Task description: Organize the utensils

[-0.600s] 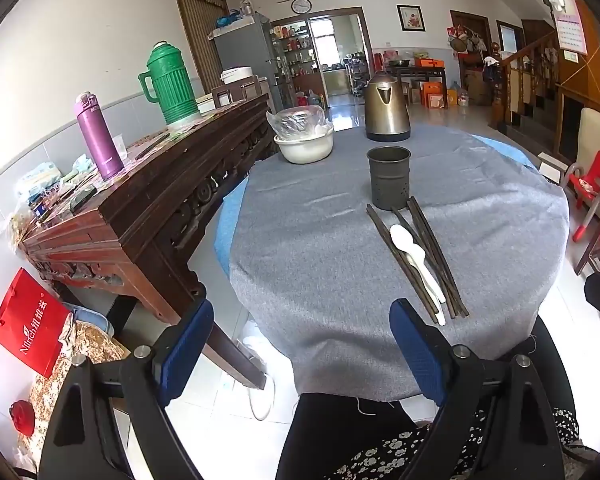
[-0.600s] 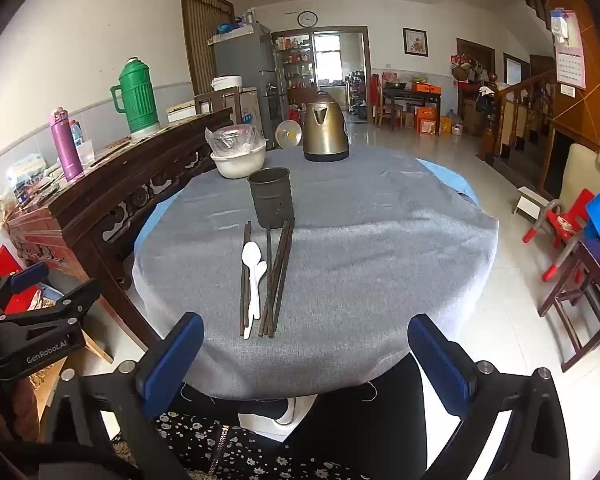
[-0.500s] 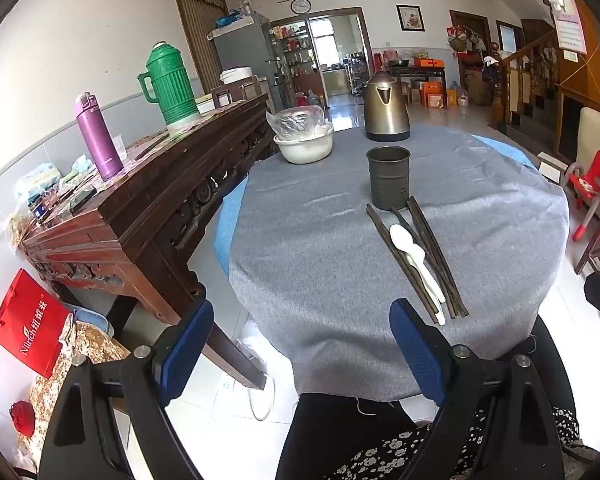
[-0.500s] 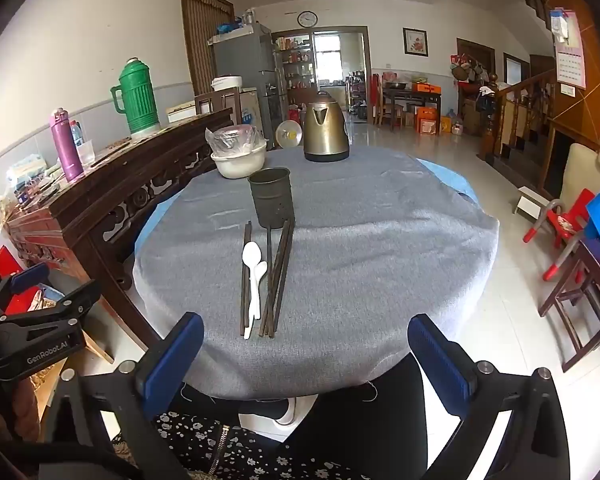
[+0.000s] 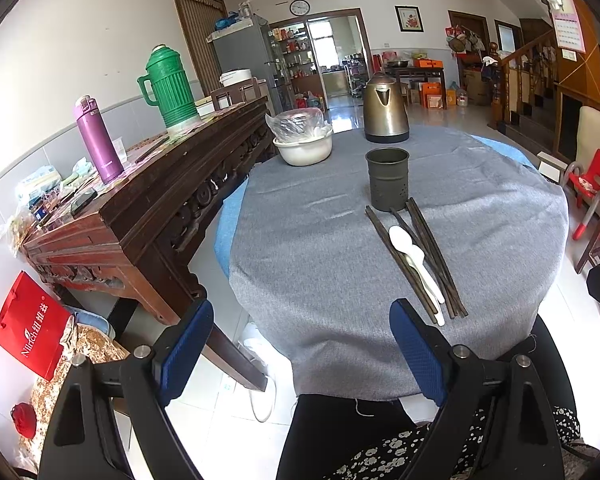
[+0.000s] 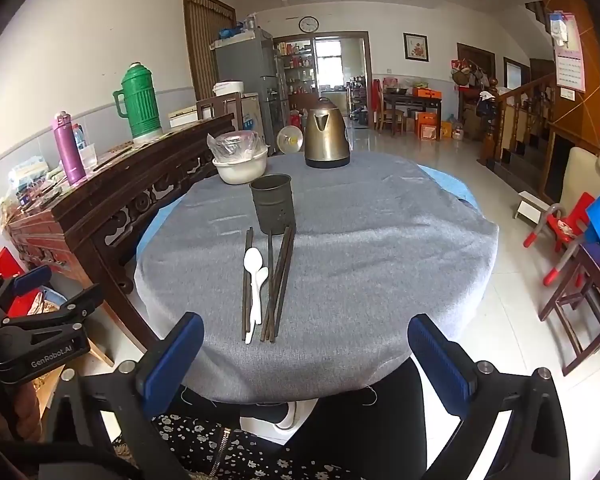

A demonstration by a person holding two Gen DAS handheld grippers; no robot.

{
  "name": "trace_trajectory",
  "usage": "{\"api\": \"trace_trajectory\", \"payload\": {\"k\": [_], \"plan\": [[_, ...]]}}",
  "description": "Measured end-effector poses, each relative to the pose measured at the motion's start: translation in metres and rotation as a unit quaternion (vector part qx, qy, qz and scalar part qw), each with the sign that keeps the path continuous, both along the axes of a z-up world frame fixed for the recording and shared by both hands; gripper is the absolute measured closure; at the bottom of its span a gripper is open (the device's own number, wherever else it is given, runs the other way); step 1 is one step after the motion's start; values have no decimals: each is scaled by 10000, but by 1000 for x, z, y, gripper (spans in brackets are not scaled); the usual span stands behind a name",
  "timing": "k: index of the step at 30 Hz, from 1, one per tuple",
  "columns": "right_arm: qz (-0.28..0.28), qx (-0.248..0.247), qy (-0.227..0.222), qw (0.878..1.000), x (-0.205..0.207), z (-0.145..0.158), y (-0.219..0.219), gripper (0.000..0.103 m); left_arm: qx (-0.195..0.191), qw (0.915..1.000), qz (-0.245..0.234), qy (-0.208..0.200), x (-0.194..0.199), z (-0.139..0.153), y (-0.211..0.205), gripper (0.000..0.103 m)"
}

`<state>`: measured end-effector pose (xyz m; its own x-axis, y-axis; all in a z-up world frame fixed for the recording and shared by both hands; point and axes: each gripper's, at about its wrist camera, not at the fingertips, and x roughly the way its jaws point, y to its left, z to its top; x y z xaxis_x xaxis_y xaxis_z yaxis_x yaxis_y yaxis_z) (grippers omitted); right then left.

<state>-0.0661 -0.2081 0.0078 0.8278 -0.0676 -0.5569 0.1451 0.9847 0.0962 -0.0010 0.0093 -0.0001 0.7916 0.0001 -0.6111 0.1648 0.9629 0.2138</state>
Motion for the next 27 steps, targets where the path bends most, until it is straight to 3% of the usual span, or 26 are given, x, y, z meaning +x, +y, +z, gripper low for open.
{"api": "trace_trajectory", "payload": {"k": [2,8,27], "plan": [[11,11,256,9997,-3,2,-3,0,-17,10000,1,-29,1,3,-9,13],[29,-4,359,9994,-5,2,-3,0,-73,10000,18,-61,-1,3,-9,13],[21,107,181,9998,3,-2,-2,0,-36,10000,65,22,2,0,-8,13]]}}
